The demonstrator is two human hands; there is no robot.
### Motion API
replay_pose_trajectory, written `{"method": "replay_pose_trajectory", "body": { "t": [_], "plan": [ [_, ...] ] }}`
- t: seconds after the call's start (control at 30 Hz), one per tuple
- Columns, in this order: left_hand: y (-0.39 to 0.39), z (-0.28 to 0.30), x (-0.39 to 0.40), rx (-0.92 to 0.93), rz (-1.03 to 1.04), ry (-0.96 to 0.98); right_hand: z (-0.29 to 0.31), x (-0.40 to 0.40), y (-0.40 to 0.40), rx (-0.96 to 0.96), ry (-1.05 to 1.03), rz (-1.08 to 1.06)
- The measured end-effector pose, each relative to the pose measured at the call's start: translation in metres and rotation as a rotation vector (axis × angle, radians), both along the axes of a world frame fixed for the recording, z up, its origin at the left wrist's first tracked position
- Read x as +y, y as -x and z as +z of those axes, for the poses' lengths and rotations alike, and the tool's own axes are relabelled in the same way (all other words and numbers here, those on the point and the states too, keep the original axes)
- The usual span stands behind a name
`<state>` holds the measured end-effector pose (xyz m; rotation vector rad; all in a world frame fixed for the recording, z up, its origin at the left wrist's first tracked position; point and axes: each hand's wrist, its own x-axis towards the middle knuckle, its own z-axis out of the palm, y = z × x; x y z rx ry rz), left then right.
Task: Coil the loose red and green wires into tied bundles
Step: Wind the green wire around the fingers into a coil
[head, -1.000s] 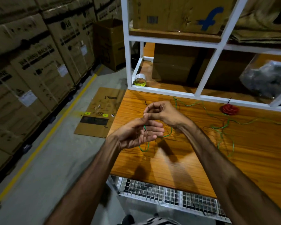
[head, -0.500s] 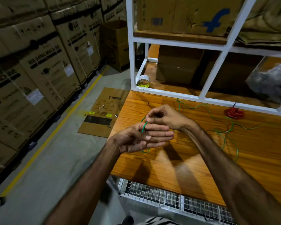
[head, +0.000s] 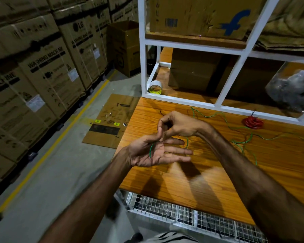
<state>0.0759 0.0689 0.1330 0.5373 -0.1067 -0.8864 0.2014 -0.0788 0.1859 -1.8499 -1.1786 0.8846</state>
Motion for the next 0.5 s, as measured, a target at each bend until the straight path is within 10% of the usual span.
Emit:
{"method": "replay_pose_trajectory", "body": {
  "t": [0.5],
  "plan": [
    [0.016,-0.003,0.004,0.034,0.093,0.248,-0.018,-0.008,0.008,0.397,-0.066,-0.111]
  ]
}}
